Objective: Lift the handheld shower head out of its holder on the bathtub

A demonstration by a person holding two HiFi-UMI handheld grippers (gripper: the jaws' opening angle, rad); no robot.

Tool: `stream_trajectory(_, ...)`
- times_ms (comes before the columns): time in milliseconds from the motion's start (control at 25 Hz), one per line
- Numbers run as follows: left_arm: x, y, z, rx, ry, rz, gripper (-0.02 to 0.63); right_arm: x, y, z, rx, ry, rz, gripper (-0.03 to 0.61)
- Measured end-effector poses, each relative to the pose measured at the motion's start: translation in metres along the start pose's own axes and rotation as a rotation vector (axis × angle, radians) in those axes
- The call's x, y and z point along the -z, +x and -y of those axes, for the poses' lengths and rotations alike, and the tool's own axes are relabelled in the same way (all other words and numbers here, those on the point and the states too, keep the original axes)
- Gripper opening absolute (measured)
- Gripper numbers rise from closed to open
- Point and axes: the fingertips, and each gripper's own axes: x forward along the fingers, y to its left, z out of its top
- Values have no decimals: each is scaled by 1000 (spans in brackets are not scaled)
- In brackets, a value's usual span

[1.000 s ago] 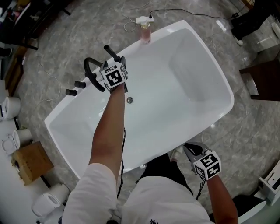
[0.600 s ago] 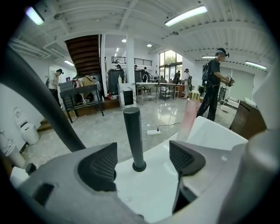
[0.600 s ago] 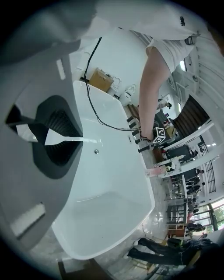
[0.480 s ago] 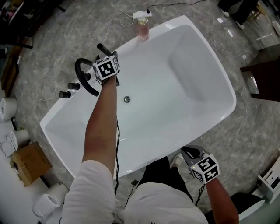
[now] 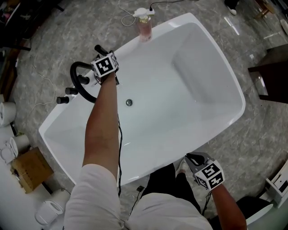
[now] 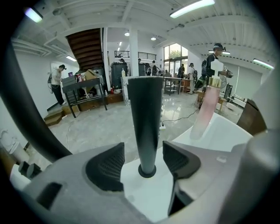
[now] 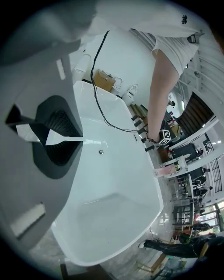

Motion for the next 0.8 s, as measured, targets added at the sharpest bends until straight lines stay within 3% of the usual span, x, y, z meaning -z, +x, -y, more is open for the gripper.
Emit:
stream_trajectory(320,-1,10,1,-4,23,-10,146,6,10,3,-9,11,-10,40)
stream_trajectory(800,-1,2,10,-16,62,2,140,7,8,7,-17,25,8,38)
